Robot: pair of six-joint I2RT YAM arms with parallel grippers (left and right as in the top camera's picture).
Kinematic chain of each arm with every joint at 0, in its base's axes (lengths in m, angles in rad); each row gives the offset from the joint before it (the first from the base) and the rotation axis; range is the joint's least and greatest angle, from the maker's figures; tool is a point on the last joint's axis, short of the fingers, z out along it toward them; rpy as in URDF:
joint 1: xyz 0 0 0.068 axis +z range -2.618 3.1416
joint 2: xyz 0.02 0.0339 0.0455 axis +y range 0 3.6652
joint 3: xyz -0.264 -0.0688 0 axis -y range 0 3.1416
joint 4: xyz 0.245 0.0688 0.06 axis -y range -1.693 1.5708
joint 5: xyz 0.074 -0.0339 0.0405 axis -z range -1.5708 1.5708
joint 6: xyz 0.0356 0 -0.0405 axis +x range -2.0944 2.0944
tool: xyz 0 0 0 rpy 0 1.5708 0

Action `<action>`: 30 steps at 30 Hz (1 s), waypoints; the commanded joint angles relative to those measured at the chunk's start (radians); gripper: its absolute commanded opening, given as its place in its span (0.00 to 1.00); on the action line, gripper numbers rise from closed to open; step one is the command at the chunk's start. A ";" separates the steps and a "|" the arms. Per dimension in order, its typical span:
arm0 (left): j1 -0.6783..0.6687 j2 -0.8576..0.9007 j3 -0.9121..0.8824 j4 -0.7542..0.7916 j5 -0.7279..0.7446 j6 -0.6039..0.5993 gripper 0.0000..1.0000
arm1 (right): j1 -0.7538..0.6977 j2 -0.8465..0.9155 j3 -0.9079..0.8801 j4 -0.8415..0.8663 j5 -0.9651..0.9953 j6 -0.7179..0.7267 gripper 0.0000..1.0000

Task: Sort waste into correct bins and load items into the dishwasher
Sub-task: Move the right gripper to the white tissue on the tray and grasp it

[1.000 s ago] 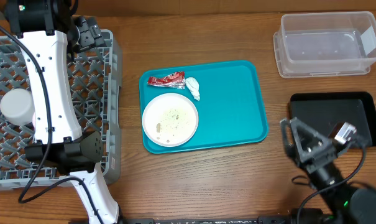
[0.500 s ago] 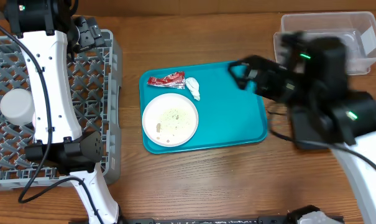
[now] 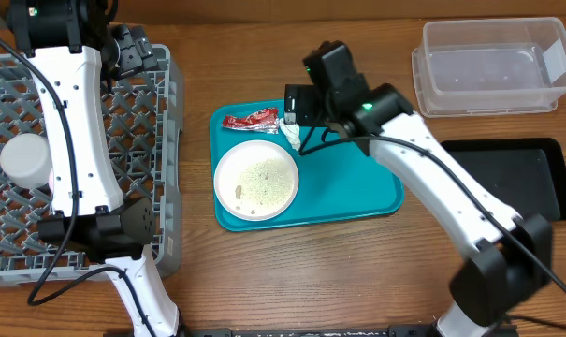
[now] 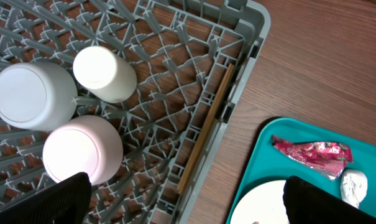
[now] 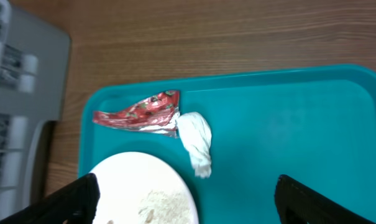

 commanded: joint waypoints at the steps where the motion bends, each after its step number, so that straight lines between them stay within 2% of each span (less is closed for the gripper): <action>1: 0.003 0.008 -0.005 -0.002 -0.002 0.008 1.00 | 0.000 0.043 0.018 0.049 0.010 -0.006 0.86; 3: 0.003 0.008 -0.005 -0.002 -0.002 0.009 1.00 | 0.000 0.074 0.018 0.076 0.008 0.000 0.75; 8: 0.003 0.008 -0.005 -0.002 -0.002 0.009 1.00 | 0.001 0.154 0.018 0.090 0.003 0.055 0.67; 17: 0.003 0.008 -0.005 -0.002 -0.002 0.009 1.00 | 0.001 0.285 0.018 0.129 -0.027 0.042 0.67; 24: 0.003 0.008 -0.005 -0.002 -0.002 0.008 1.00 | 0.001 0.322 0.007 0.163 -0.068 0.039 0.67; 30: 0.003 0.008 -0.005 -0.002 -0.002 0.009 1.00 | 0.007 0.362 -0.003 0.195 -0.072 0.039 0.62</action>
